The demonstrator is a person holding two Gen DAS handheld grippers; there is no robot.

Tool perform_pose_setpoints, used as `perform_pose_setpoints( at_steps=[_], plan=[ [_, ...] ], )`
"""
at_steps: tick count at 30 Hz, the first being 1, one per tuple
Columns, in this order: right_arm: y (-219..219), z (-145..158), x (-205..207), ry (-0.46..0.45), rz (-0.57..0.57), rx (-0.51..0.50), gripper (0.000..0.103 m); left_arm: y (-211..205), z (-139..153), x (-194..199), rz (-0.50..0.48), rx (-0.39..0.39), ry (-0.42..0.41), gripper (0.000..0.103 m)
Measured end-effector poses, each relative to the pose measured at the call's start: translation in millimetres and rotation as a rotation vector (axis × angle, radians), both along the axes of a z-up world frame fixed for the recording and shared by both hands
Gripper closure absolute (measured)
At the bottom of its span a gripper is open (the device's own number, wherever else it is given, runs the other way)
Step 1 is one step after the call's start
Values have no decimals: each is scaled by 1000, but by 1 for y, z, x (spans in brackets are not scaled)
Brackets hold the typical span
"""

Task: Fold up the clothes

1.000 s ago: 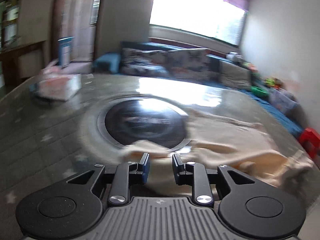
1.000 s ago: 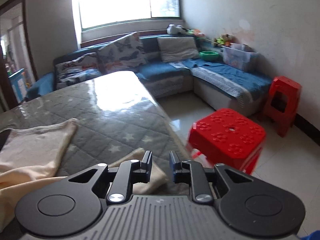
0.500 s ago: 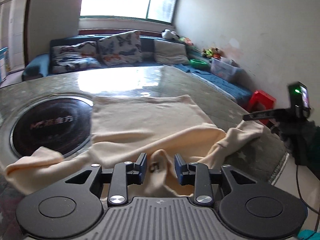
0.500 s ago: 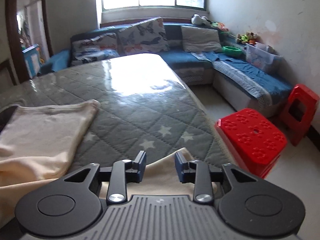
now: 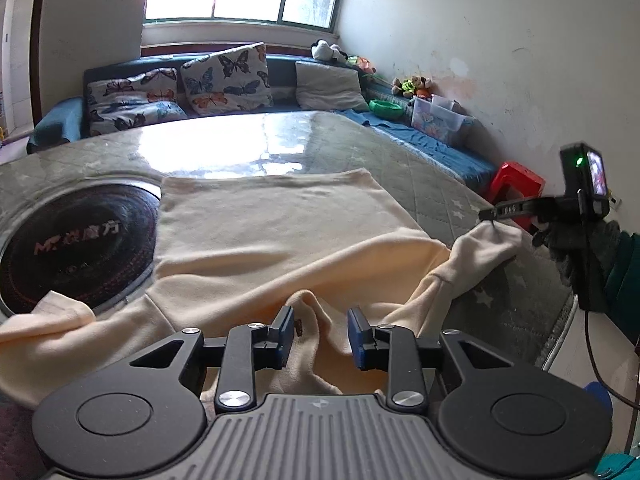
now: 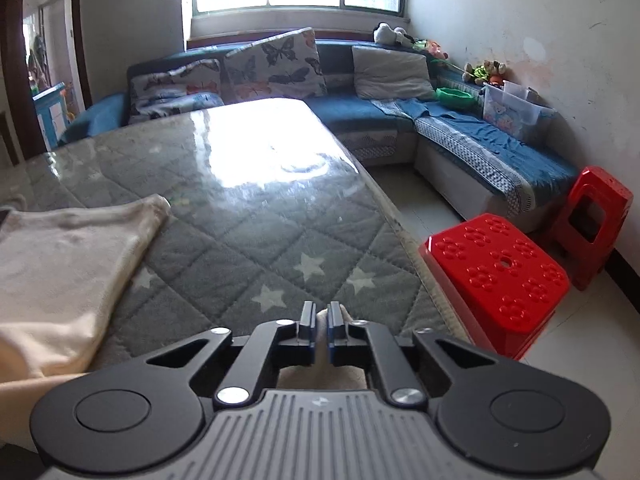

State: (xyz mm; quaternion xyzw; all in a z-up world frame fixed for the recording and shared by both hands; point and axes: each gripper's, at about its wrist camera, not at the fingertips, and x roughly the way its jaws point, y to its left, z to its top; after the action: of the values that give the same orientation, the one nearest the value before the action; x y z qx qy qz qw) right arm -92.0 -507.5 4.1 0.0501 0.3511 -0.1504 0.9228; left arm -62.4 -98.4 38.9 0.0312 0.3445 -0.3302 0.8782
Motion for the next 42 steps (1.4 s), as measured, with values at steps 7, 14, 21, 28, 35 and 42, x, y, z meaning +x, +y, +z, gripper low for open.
perform_pose_setpoints(
  at_steps=[7, 14, 21, 28, 35, 42],
  plan=[
    [-4, 51, -26, -206, 23, 23, 100, 2, 3, -9, -20, -6, -34, 100],
    [-26, 73, -77, -245, -39, -16, 101, 10, 7, -16, -22, -1, -52, 98],
    [-12, 54, -78, -133, 29, 20, 96, 1, 2, -6, 14, 29, -67, 75],
    [37, 42, -53, -93, 176, 49, 79, -7, -8, 1, 13, 48, -65, 76],
    [115, 54, -44, -71, 500, 22, 65, -4, -12, 1, 11, 58, -68, 98],
    [192, 59, -40, -27, 783, -13, 58, 12, -4, -10, 21, 42, -85, 99]
  ],
)
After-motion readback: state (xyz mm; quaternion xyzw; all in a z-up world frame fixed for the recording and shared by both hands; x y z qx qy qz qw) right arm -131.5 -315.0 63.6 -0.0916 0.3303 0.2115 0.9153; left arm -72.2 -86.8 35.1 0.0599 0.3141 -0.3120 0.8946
